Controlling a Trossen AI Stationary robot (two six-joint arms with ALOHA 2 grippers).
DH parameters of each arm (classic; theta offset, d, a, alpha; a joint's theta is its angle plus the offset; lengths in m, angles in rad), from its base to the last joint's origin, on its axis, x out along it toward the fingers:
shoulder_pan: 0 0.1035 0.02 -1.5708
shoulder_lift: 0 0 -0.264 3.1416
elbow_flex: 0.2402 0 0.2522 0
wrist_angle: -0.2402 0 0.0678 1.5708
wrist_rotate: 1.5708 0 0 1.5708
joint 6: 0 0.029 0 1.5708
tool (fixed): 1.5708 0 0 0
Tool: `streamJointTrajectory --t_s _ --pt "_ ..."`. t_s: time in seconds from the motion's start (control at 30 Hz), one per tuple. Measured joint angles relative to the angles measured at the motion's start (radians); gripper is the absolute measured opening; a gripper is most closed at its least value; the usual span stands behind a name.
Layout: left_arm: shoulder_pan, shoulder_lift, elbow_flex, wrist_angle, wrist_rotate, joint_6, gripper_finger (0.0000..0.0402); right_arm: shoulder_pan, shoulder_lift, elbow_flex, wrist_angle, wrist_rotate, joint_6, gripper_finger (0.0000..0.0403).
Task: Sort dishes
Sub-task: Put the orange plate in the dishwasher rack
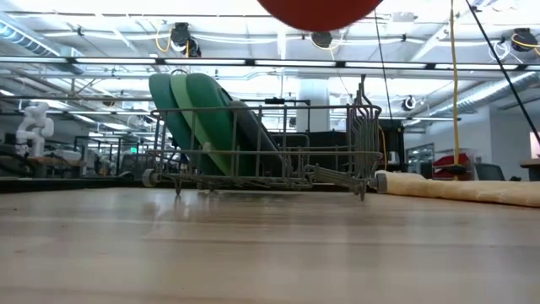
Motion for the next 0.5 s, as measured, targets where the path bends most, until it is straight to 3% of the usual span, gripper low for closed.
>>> streamJointTrajectory --t_s 0.13,0.27,0.5 --pt "0.067 -0.039 0.0 -0.006 0.224 0.015 0.0155 -0.084 -0.043 0.001 -0.068 -0.037 -0.092 0.0" --pt "0.115 -0.072 0.002 -0.022 0.381 0.016 0.0191 -0.148 -0.057 0.001 -0.089 -0.1 -0.15 0.0" --pt "0.151 -0.041 0.001 -0.089 0.446 0.056 0.0248 -0.217 -0.053 0.001 -0.085 -0.216 -0.235 0.0"
